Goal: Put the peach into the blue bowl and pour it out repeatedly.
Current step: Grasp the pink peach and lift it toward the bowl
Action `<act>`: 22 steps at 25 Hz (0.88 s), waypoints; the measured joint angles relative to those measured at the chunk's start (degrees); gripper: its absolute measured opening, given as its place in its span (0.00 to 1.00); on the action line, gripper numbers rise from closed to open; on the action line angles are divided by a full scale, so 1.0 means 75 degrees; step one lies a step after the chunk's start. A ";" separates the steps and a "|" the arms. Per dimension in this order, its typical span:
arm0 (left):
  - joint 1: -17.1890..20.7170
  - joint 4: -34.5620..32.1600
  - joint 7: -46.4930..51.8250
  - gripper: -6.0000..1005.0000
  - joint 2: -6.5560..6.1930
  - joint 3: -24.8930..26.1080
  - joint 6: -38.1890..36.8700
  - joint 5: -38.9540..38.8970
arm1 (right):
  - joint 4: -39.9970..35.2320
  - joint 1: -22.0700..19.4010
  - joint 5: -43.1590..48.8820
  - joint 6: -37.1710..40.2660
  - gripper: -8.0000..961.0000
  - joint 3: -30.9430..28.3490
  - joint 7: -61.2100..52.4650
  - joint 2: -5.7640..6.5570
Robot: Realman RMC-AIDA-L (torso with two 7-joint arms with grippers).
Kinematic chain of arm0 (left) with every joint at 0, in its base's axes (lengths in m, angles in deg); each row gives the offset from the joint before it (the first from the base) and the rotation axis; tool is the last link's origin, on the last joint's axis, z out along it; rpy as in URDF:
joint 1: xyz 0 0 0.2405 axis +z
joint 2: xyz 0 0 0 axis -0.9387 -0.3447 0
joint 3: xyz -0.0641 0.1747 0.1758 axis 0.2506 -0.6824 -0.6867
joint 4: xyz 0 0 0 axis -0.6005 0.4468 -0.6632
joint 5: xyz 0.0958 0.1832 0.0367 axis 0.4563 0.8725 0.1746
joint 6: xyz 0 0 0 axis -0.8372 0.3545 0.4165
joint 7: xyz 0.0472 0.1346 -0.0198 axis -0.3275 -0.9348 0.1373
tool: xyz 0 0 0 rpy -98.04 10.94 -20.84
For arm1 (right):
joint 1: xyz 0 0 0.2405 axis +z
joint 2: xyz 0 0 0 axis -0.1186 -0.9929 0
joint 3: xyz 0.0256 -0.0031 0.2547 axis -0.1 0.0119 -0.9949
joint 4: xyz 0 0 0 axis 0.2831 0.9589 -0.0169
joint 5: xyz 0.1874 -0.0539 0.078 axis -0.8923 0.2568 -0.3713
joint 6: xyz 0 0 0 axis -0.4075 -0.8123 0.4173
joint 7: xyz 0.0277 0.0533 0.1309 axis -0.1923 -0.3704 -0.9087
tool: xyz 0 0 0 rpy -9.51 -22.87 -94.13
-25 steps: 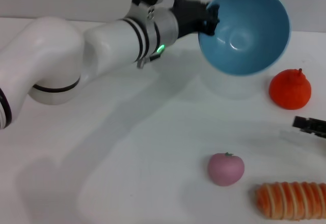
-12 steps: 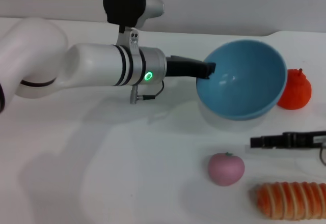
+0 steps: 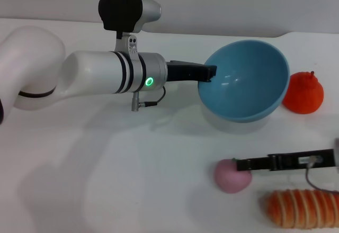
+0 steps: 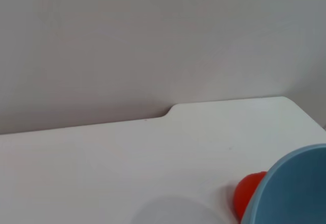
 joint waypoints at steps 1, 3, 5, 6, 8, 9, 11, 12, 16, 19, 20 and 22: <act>-0.0005 -0.0003 0.0001 0.00 0.0003 -0.0029 0.0048 0.0000 | 0.0166 0.0054 -0.0090 -0.0090 0.56 0.0054 0.0110 -0.0004; -0.0026 -0.0041 0.0027 0.00 0.0005 -0.0158 0.0131 -0.0001 | 0.0474 0.0177 -0.0179 -0.0374 0.56 0.0194 0.0257 -0.0009; -0.0042 -0.0055 0.0033 0.00 0.0006 -0.0204 0.0160 -0.0005 | 0.0715 0.0293 -0.0182 -0.0625 0.56 0.0345 0.0306 -0.0013; -0.0049 -0.0057 0.0033 0.00 0.0006 -0.0218 0.0171 -0.0008 | 0.0820 0.0347 -0.0186 -0.0712 0.56 0.0428 0.0321 -0.0014; -0.0053 -0.0059 0.0035 0.00 0.0004 -0.0217 0.0203 -0.0024 | 0.0893 0.0395 -0.0186 -0.0739 0.56 0.0492 0.0324 -0.0015; -0.0055 -0.0061 0.0035 0.00 0.0003 -0.0217 0.0215 -0.0025 | 0.0892 0.0399 -0.0186 -0.0724 0.56 0.0499 0.0324 -0.0015; -0.0065 -0.0069 0.0036 0.00 0.0003 -0.0217 0.0256 -0.0026 | 0.0834 0.0384 -0.0174 -0.0649 0.56 0.0541 0.0334 -0.0016; -0.0073 -0.0072 0.0037 0.00 0.0001 -0.0225 0.0281 -0.0026 | 0.0769 0.0364 -0.0172 -0.0629 0.56 0.0592 0.0343 -0.0015; -0.0165 -0.0062 0.0039 0.00 -0.0010 -0.0304 0.0427 -0.0003 | 0.0670 0.0325 -0.0172 -0.0587 0.42 0.0782 0.0383 -0.0016; -0.0223 -0.0053 0.0027 0.00 -0.0020 -0.0350 0.0538 0.0032 | 0.0569 0.0314 -0.0186 -0.0467 0.28 0.0787 0.0460 -0.0017; -0.0258 -0.0047 0.0013 0.00 -0.0027 -0.0362 0.0597 0.0109 | 0.0460 0.0297 -0.0209 -0.0372 0.23 0.0788 0.0470 -0.0016; -0.0334 -0.0026 -0.0004 0.00 -0.0030 -0.0369 0.0715 0.0390 | 0.0146 0.0229 -0.0338 -0.0055 0.14 0.0792 0.0521 -0.0011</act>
